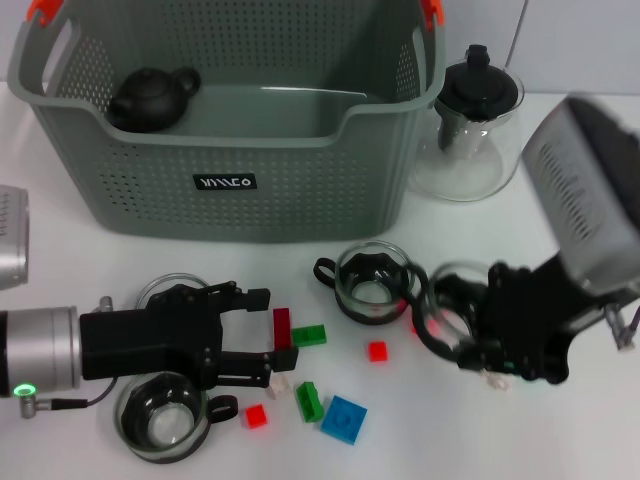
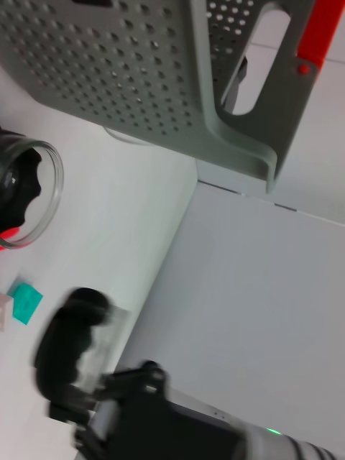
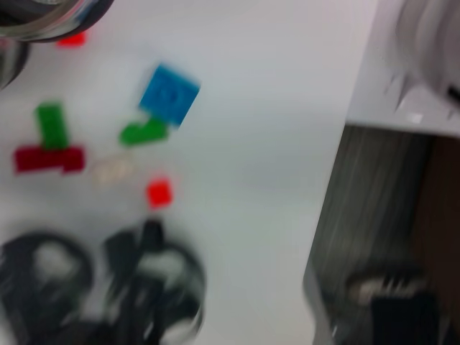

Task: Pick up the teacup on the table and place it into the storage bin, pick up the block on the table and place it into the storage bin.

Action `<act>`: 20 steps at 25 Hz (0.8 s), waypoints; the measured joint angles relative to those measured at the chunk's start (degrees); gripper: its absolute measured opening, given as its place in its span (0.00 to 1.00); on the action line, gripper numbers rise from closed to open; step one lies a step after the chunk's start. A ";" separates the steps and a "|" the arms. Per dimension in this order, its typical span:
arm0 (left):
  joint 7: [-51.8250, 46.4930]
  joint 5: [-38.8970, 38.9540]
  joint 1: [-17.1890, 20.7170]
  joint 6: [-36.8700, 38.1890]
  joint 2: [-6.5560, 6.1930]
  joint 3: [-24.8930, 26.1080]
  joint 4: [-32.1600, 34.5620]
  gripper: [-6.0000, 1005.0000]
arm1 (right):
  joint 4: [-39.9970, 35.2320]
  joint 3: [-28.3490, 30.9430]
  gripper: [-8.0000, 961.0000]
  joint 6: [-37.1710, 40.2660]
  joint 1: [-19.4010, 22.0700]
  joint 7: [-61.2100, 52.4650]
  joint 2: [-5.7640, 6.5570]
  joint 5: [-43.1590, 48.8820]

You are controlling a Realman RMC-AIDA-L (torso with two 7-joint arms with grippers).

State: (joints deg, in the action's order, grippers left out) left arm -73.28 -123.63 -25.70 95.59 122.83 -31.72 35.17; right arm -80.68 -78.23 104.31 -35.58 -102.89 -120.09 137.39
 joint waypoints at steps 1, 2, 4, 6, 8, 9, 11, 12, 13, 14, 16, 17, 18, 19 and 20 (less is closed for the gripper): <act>0.02 0.01 0.13 -0.02 -0.09 -0.01 0.04 0.92 | -1.19 1.52 0.08 0.90 0.00 -0.04 -0.05 -1.06; 0.17 0.07 0.27 -0.11 -0.23 0.00 0.05 0.92 | -2.22 3.24 0.08 1.29 -0.03 -0.14 -0.05 -2.52; 0.61 0.18 0.44 -0.17 -0.35 -0.01 0.10 0.92 | -3.64 6.08 0.07 2.01 -0.28 -0.36 -0.01 -5.98; 1.10 0.18 0.48 -0.18 -0.35 -0.01 0.18 0.92 | -4.75 9.56 0.07 2.57 -0.92 -0.92 0.10 -10.94; 1.37 0.06 0.41 -0.20 -0.34 -0.01 0.33 0.92 | -5.03 12.44 0.07 2.66 -2.19 -2.03 0.10 -15.62; 1.40 0.00 0.35 -0.20 -0.35 0.00 0.40 0.92 | -5.04 13.91 0.07 2.59 -3.03 -2.79 0.10 -18.00; 1.40 -0.08 0.26 -0.22 -0.39 0.00 0.51 0.92 | -4.34 16.60 0.07 1.92 -5.07 -4.15 0.11 -21.96; 1.40 -0.11 0.23 -0.22 -0.41 -0.01 0.56 0.92 | -3.60 18.21 0.07 1.25 -6.56 -4.89 0.11 -23.85; 1.41 -0.11 0.22 -0.23 -0.43 -0.01 0.60 0.92 | -2.63 19.58 0.07 0.29 -8.16 -5.61 0.14 -25.03; 1.42 -0.10 0.19 -0.23 -0.45 0.01 0.62 0.92 | -1.51 20.71 0.07 -0.72 -9.70 -6.29 0.18 -25.66; 1.49 0.05 0.16 -0.25 -0.45 -0.01 0.66 0.92 | 2.10 22.66 0.07 -4.11 -13.65 -8.05 0.74 -25.73; 1.55 0.21 0.15 -0.32 -0.45 -0.01 0.68 0.92 | 3.83 23.07 0.07 -5.85 -15.32 -8.78 1.10 -25.52; 1.57 0.32 0.12 -0.48 -0.44 0.00 0.69 0.92 | 7.34 23.11 0.07 -7.96 -17.67 -9.40 1.86 -24.53; 1.57 0.38 0.10 -0.70 -0.43 -0.01 0.69 0.92 | 10.07 23.06 0.07 -9.69 -19.49 -9.65 2.50 -23.51; 1.58 0.42 0.07 -0.89 -0.43 0.00 0.70 0.92 | 14.07 22.91 0.07 -12.08 -22.10 -9.85 3.28 -21.76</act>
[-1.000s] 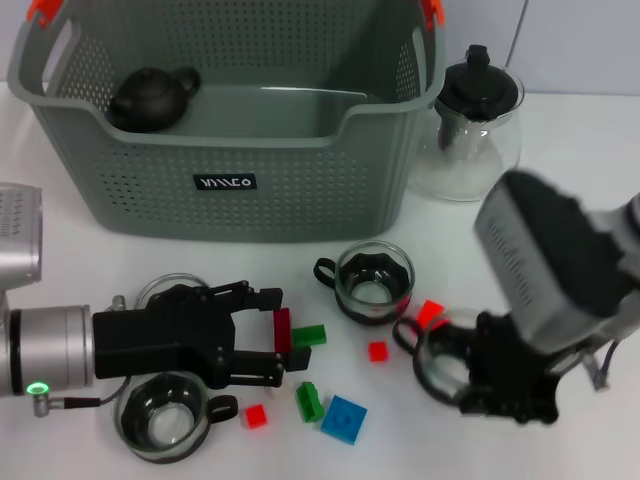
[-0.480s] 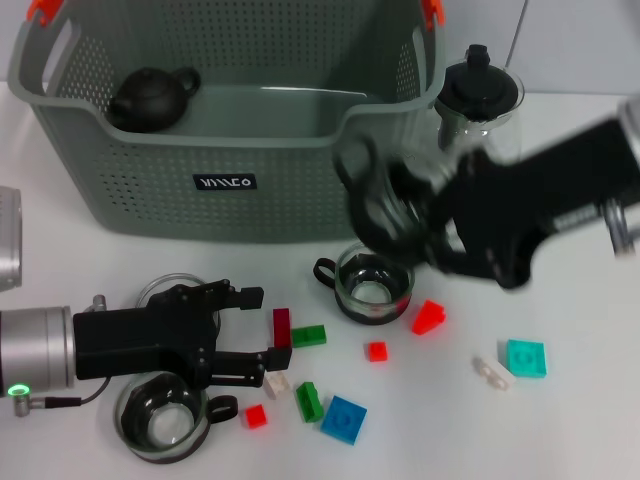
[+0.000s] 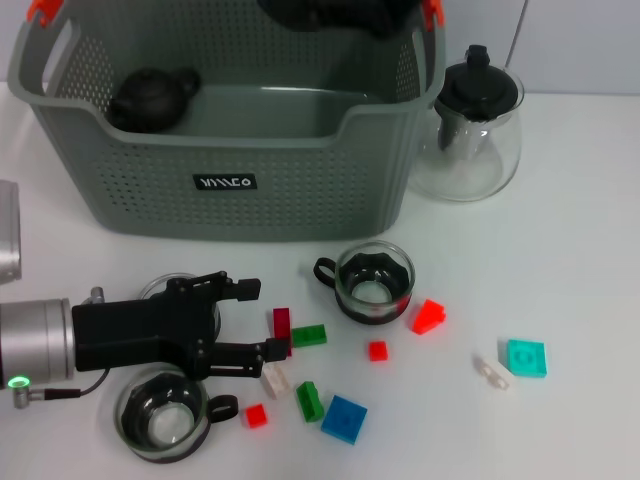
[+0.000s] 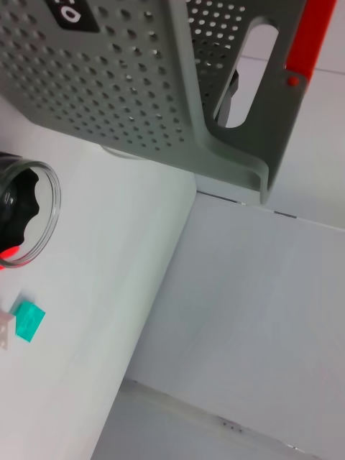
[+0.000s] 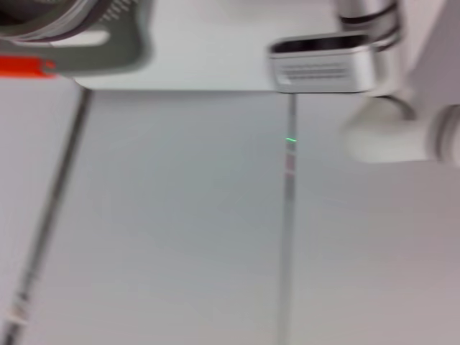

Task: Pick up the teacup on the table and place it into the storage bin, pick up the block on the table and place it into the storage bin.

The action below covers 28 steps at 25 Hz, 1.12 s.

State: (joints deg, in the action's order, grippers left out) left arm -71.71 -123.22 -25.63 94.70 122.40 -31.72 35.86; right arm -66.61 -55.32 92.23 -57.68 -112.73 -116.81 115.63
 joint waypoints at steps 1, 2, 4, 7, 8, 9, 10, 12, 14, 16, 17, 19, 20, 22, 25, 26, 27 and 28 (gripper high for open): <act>0.00 0.00 -0.01 -0.21 0.01 -0.01 0.00 0.92 | 3.36 -0.02 0.07 -2.07 -2.01 -0.05 0.51 1.84; 0.00 0.02 -0.03 -0.42 0.01 -0.01 0.00 0.92 | 6.72 -0.02 0.07 -4.43 -3.94 -0.07 1.01 3.92; 0.01 0.04 -0.05 -0.63 0.02 -0.01 -0.05 0.92 | 12.65 -0.03 0.07 -8.87 -7.32 0.24 1.49 7.67; 0.05 0.10 -0.30 -0.83 0.03 0.00 -0.21 0.92 | 19.45 -0.50 0.07 -15.86 -11.19 1.27 1.30 13.01; 0.05 0.11 -0.37 -0.83 0.03 -0.01 -0.25 0.92 | 21.20 -1.09 0.07 -18.31 -12.04 1.51 0.99 14.64; 0.06 0.13 -0.46 -0.84 0.03 -0.01 -0.28 0.92 | 22.64 -1.86 0.07 -20.68 -12.59 1.59 0.69 15.90; 0.06 0.13 -0.46 -0.84 0.03 -0.01 -0.28 0.92 | 24.25 -2.77 0.07 -23.32 -13.08 1.76 0.34 16.89; 0.07 0.14 -0.54 -1.09 0.04 -0.01 -0.35 0.92 | 27.77 -4.64 0.07 -28.80 -13.78 2.78 -0.37 17.90; 0.07 0.15 -0.56 -1.41 0.07 -0.01 -0.39 0.92 | 31.62 -6.13 0.07 -34.76 -14.31 4.77 -1.13 18.09; 0.07 0.16 -0.56 -1.49 0.10 -0.01 -0.42 0.92 | 34.87 -7.73 0.07 -39.96 -14.72 6.21 -1.84 18.11; 0.05 0.17 -0.56 -1.45 0.10 -0.01 -0.43 0.92 | 35.87 -8.78 0.07 -41.84 -14.79 6.47 -2.13 18.14; -0.02 0.26 -0.57 -1.31 0.08 -0.01 -0.42 0.92 | 37.51 -10.97 0.07 -45.44 -14.86 6.59 -2.68 18.18; -0.07 0.36 -0.61 -1.27 0.06 -0.01 -0.40 0.92 | 38.26 -12.16 0.07 -47.25 -14.87 6.60 -2.93 18.21; -0.12 0.52 -0.76 -1.28 0.05 -0.01 -0.37 0.92 | 39.52 -13.55 0.07 -49.60 -14.83 6.64 -3.17 18.24; -0.14 0.54 -1.04 -1.41 0.03 -0.01 -0.42 0.92 | 40.36 -14.57 0.07 -51.24 -14.61 6.70 -3.24 18.26; -0.14 0.54 -1.11 -1.45 0.03 -0.01 -0.43 0.92 | 40.46 -14.75 0.07 -51.43 -14.50 6.71 -3.24 18.27; -0.15 0.54 -1.15 -1.47 0.03 -0.01 -0.44 0.92 | 40.51 -14.84 0.07 -51.56 -14.40 6.71 -3.24 18.28; -0.16 0.54 -1.24 -1.49 0.03 -0.01 -0.45 0.92 | 40.52 -14.90 0.07 -51.72 -14.27 6.72 -3.23 18.28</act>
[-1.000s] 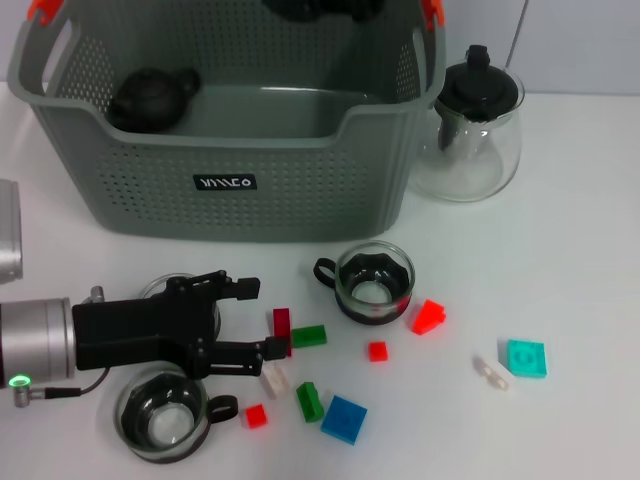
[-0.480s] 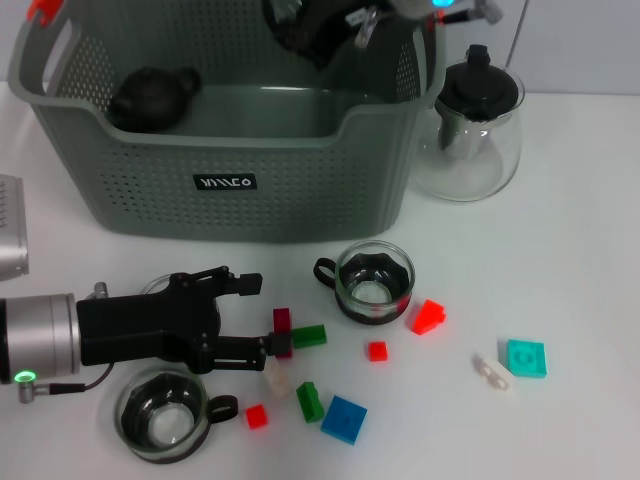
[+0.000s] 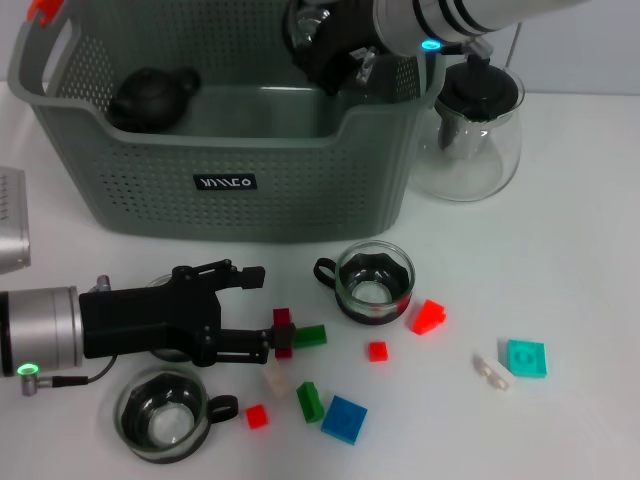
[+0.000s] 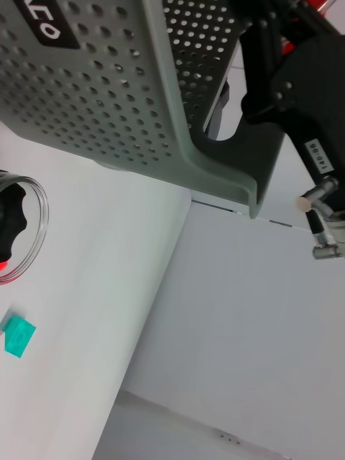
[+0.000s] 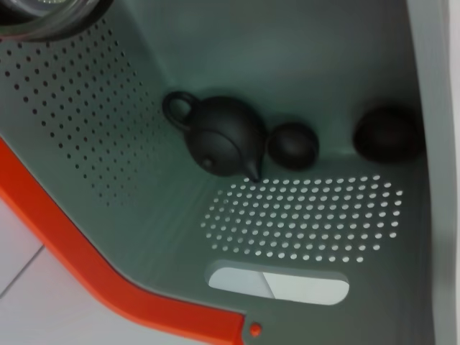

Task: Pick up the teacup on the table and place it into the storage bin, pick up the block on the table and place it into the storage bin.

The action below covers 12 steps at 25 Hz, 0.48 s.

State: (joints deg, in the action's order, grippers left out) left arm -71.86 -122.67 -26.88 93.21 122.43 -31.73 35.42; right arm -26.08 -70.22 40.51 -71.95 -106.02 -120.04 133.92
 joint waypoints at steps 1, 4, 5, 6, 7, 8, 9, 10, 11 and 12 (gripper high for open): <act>0.00 0.00 -0.06 -0.01 0.00 0.00 0.00 0.92 | 0.02 -0.04 0.07 -0.09 0.15 0.01 0.02 0.01; 0.01 0.00 -0.20 -0.03 0.00 0.00 0.00 0.92 | 0.06 -0.21 0.07 -0.24 0.51 0.02 0.06 0.37; 0.02 0.00 -0.23 -0.04 0.00 0.00 0.00 0.92 | 0.06 -0.24 0.07 -0.32 0.60 -0.01 0.06 0.72; 0.03 0.00 -0.23 -0.04 0.00 0.00 -0.01 0.92 | 0.09 -0.27 0.07 -0.39 0.65 -0.09 0.05 1.12; 0.03 0.00 -0.23 -0.04 0.00 0.00 0.00 0.92 | 0.12 -0.27 0.07 -0.46 0.67 -0.16 0.04 1.41; 0.01 0.00 -0.23 -0.05 0.00 0.00 0.00 0.92 | 0.15 -0.27 0.07 -0.48 0.72 -0.23 0.01 1.56; -0.02 -0.01 -0.23 -0.05 0.00 0.00 0.00 0.92 | 0.19 -0.27 0.07 -0.49 0.76 -0.26 0.00 1.65; -0.04 -0.01 -0.23 -0.05 0.00 0.00 0.00 0.92 | 0.19 -0.28 0.07 -0.50 0.80 -0.26 0.00 1.67; -0.06 -0.01 -0.23 -0.05 0.00 0.00 0.00 0.92 | 0.20 -0.27 0.07 -0.48 0.83 -0.28 -0.01 1.68; -0.08 -0.01 -0.23 -0.05 0.00 0.00 0.00 0.92 | 0.20 -0.27 0.07 -0.44 0.88 -0.29 -0.01 1.69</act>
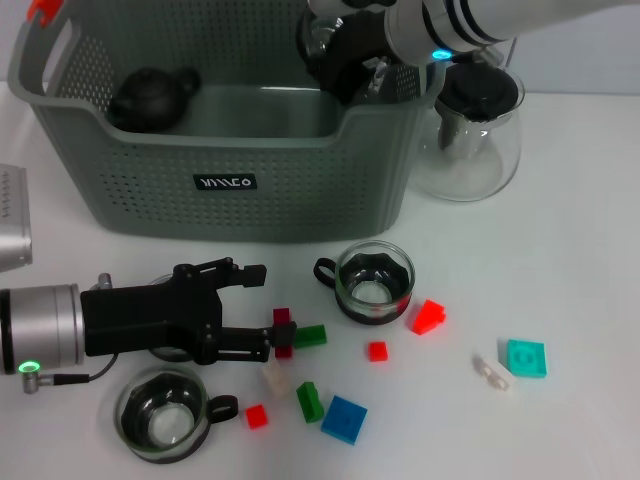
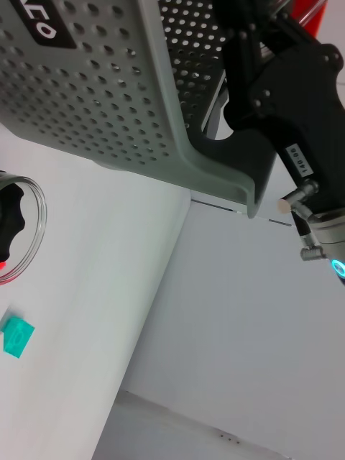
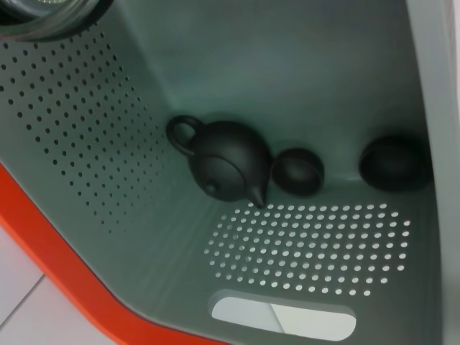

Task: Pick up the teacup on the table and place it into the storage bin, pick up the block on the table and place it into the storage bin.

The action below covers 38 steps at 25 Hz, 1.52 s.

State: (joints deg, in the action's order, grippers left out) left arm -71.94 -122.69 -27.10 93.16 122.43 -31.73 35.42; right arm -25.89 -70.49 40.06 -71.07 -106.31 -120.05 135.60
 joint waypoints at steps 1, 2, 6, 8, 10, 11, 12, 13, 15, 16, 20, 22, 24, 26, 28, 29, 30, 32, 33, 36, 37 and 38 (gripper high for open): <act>0.00 -0.01 0.00 0.00 0.00 0.00 0.00 0.92 | 0.01 0.00 0.07 0.05 0.12 0.00 -0.02 0.01; -0.01 -0.01 0.02 0.00 0.00 0.00 0.00 0.92 | 0.01 0.00 0.07 0.09 0.24 -0.01 -0.05 0.02; -0.03 -0.01 0.23 0.00 0.03 0.00 0.01 0.92 | 0.03 -0.06 0.07 0.10 0.65 -0.16 -0.11 0.02; -0.04 -0.01 0.27 0.00 0.05 0.00 0.00 0.92 | 0.04 -0.10 0.07 0.22 0.76 -0.23 -0.11 0.02; -0.04 -0.01 0.32 0.00 0.06 0.00 0.00 0.92 | 0.05 -0.10 0.07 0.35 0.87 -0.28 -0.11 0.01; -0.05 -0.01 0.35 0.00 0.07 0.00 0.01 0.92 | 0.04 -0.10 0.07 0.36 1.01 -0.30 -0.11 0.01; -0.05 -0.01 0.37 0.00 0.08 0.00 0.01 0.92 | -0.02 -0.10 0.07 0.38 1.13 -0.31 -0.11 0.01; -0.05 -0.01 0.39 0.00 0.08 0.00 0.01 0.92 | -0.16 -0.09 0.08 0.38 1.24 -0.33 -0.10 0.01; -0.05 -0.01 0.38 0.00 0.09 0.00 0.01 0.92 | -0.44 -0.06 0.10 0.38 1.41 -0.76 -0.09 0.00; -0.05 -0.01 0.36 0.00 0.09 0.00 0.01 0.92 | -0.50 -0.03 0.11 0.38 1.45 -1.15 -0.09 -0.01; -0.05 -0.01 0.34 0.00 0.11 -0.07 -0.05 0.92 | -0.61 0.00 0.16 0.38 1.56 -1.95 -0.09 0.00; -0.05 -0.01 0.33 0.00 0.16 -0.12 -0.08 0.92 | -0.62 0.01 0.20 0.38 1.61 -1.97 -0.09 0.00; -0.05 -0.01 0.33 0.00 0.18 -0.16 -0.08 0.92 | -0.67 0.01 0.24 0.40 1.71 -1.98 -0.09 0.01; -0.05 -0.01 0.38 0.01 0.18 -0.13 -0.09 0.92 | -1.02 0.01 0.28 0.44 1.93 -2.16 -0.09 0.01; -0.05 -0.01 0.44 0.04 0.18 -0.05 -0.08 0.92 | -2.13 0.01 0.32 0.46 2.47 -2.54 -0.09 0.02; -0.04 -0.01 0.46 0.05 0.18 -0.04 -0.09 0.92 | -3.01 -0.09 0.34 0.49 2.89 -2.81 -0.10 0.01; -0.05 -0.01 0.49 0.06 0.18 -0.03 -0.09 0.92 | -4.05 -0.28 0.36 0.64 3.44 -3.14 -0.11 0.02; -0.06 -0.01 0.53 0.09 0.18 -0.01 -0.08 0.92 | -6.93 -1.02 0.43 1.38 4.72 -4.24 -0.15 0.03; -0.07 -0.01 0.56 0.11 0.18 0.00 -0.09 0.92 | -9.00 -1.53 0.47 2.03 5.47 -4.98 -0.16 0.01; -0.12 -0.01 0.58 0.12 0.18 0.02 -0.08 0.92 | -16.44 -2.60 0.60 4.08 8.26 -7.13 -0.18 -0.14; -0.13 -0.01 0.57 0.09 0.18 0.00 -0.09 0.92 | -19.59 -2.79 0.61 4.81 9.37 -7.78 -0.20 -0.40; -0.13 -0.01 0.57 0.09 0.18 0.01 -0.08 0.92 | -22.47 -2.89 0.61 5.81 10.44 -8.44 -0.22 -0.74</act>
State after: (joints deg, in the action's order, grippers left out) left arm -72.07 -122.70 -26.53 93.25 122.61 -31.72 35.33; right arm -48.36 -73.38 45.87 -60.63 -114.75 -120.27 134.86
